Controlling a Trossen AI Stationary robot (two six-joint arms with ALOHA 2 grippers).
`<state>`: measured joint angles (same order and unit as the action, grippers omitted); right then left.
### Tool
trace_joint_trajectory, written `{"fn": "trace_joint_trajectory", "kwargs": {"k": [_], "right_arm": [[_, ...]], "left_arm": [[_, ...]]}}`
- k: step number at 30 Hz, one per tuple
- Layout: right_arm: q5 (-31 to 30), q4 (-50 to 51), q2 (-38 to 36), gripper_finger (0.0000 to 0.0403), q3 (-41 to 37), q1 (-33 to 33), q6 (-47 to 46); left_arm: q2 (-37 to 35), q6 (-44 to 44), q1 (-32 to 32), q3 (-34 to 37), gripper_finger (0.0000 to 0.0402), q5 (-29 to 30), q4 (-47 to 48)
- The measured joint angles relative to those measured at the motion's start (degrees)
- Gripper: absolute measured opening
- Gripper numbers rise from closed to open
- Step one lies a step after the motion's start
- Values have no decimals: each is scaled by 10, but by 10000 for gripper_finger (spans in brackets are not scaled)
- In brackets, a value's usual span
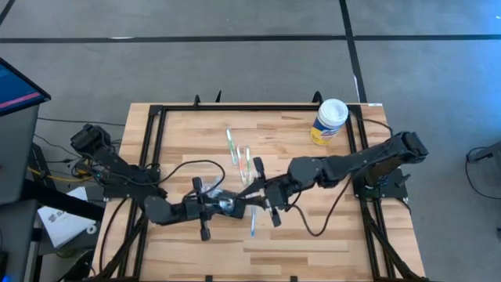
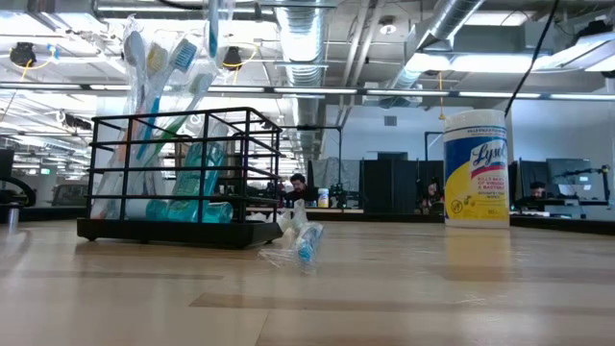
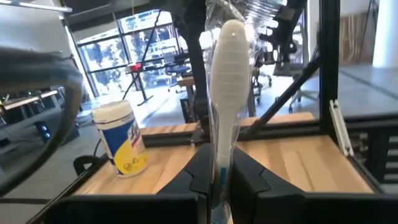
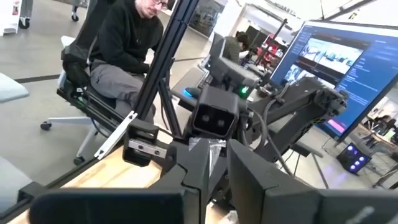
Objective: Pick & Place toothbrushing station
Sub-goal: Put the right blue toothbrush into the wire organizer
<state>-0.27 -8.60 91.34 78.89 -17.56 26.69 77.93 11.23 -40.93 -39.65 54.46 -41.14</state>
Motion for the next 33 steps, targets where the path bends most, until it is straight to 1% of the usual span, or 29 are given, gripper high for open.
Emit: {"fn": "trace_joint_trajectory", "kwargs": {"k": [4, 8, 11, 13, 17, 23, 33], "right_arm": [[0, 37, -19, 48, 0, 4, -2], [0, 49, -23, 48, 0, 5, -4], [0, 50, -22, 48, 0, 4, -4], [0, 59, -21, 48, 0, 4, -4], [0, 77, -20, 48, 0, 8, -4], [0, 85, -20, 48, 0, 11, -27], [0, 104, -20, 48, 0, 12, -28]], "left_arm": [[0, -6, 3, 18, 14, -13, -46], [0, -56, 21, 39, 14, -53, -53], [3, -86, 37, 53, 14, -53, -56], [8, -93, 46, 57, 14, -59, -68], [35, -115, 62, 57, 14, -91, -88], [89, -130, 68, 57, 14, -94, -135], [124, -146, 68, 57, 14, -80, -144]]}}
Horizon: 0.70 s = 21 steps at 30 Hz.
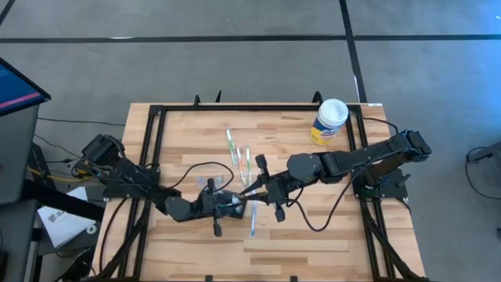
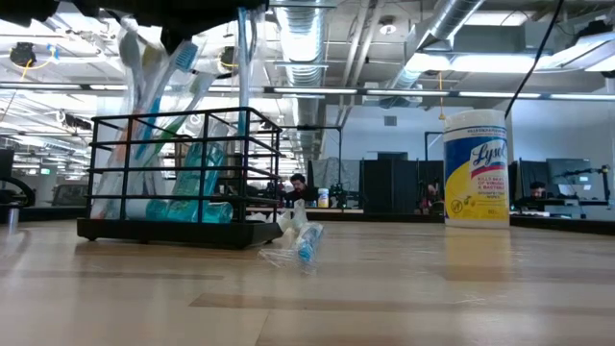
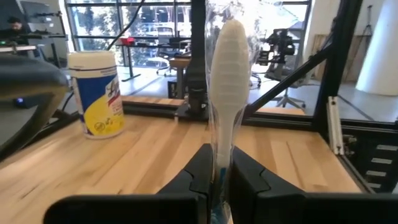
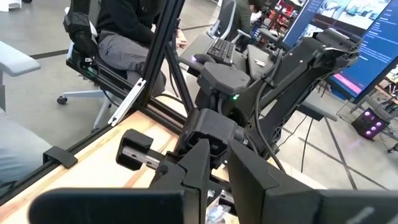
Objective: Pick & Place toothbrushing station
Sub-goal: Put the right blue toothbrush into the wire organizer
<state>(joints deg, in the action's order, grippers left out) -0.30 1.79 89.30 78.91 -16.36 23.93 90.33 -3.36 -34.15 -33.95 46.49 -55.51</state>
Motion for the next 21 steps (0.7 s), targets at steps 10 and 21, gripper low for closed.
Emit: {"fn": "trace_joint_trajectory", "kwargs": {"k": [10, 21], "right_arm": [[0, 11, 0, 48, 0, 0, 0], [0, 12, 0, 48, 0, 0, -1]], "left_arm": [[3, -1, 0, 0, 20, 18, 2], [3, -5, 2, 0, 58, 18, 2]]}}
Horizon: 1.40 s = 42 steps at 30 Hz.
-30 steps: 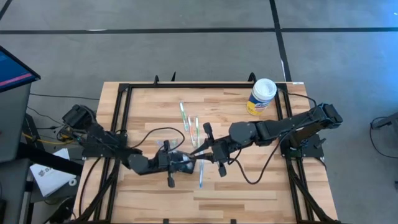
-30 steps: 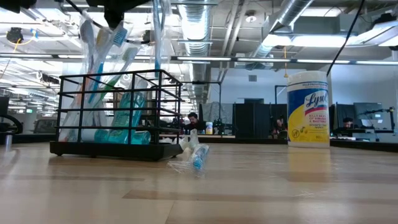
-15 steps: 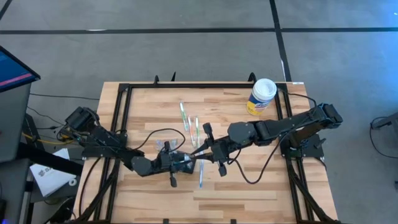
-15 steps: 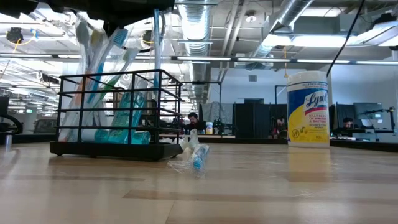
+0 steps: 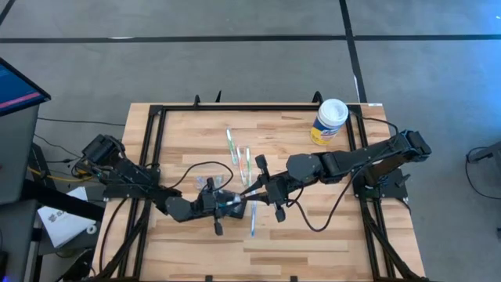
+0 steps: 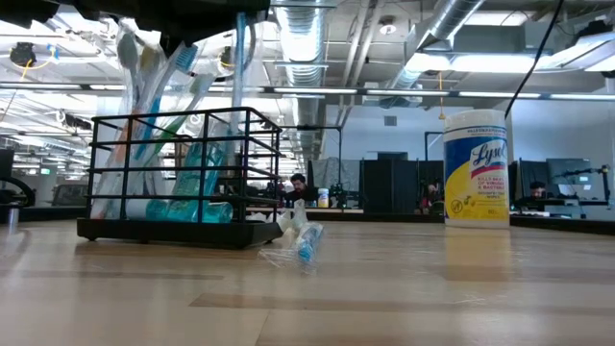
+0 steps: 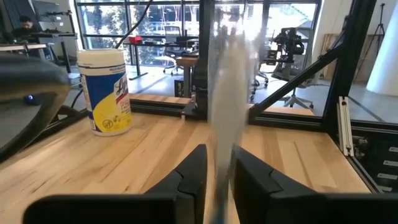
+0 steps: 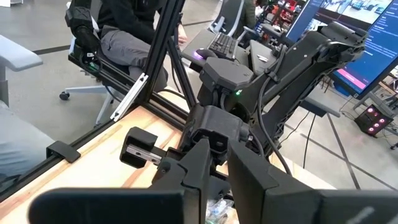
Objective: Pick & Place toothbrushing station
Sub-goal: Put the right blue toothbrush into the wire organizer
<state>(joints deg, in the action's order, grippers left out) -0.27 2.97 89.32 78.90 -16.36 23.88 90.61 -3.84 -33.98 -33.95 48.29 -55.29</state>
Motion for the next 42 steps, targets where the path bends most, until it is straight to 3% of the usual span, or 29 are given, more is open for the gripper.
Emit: {"fn": "trace_joint_trajectory", "kwargs": {"k": [25, 31, 42], "right_arm": [[0, 0, 0, 48, 0, 0, 0], [0, 1, 0, 48, 0, 0, -61], [0, 34, 0, 48, 0, 30, -105]], "left_arm": [[0, 1, 0, 0, 61, -26, 0], [0, 5, 0, 0, 62, -29, 0], [-1, 6, 9, 0, 138, -32, -1]]}}
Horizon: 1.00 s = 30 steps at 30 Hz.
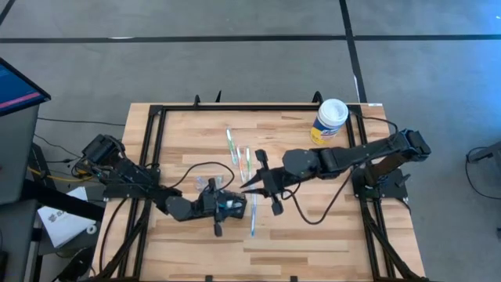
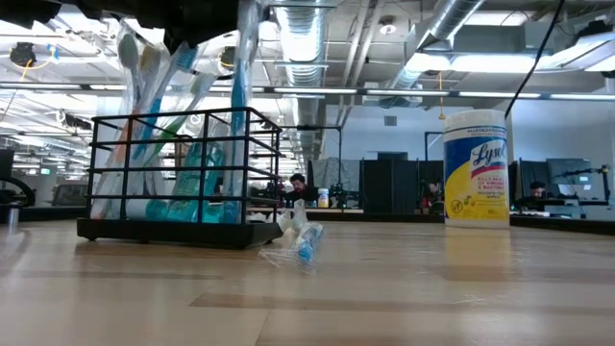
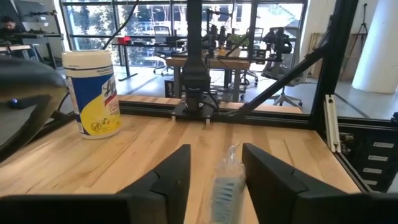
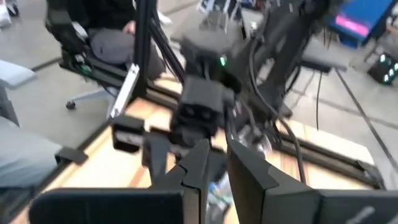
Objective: Pick & Place toothbrushing station
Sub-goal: Put the right blue toothbrush into the wire organizer, then put the right green toothbrush into the wire organizer
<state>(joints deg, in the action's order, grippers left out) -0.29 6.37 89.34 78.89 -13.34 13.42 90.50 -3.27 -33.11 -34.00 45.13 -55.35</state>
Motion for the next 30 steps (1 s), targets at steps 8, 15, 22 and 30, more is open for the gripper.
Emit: {"fn": "trace_joint_trajectory", "kwargs": {"k": [8, 15, 22, 30], "right_arm": [[-1, 109, -1, 48, 0, 67, -89], [0, 237, -2, 48, 0, 133, -134], [3, 331, 0, 48, -2, 167, -143], [3, 350, 0, 48, -61, 175, -67]], "left_arm": [[-47, 56, 5, 0, 154, 1, 0], [-107, 93, 4, 0, 150, 1, 0], [-117, 95, 4, 0, 150, 3, 2], [-117, 114, 4, 0, 150, 2, 1]]}}
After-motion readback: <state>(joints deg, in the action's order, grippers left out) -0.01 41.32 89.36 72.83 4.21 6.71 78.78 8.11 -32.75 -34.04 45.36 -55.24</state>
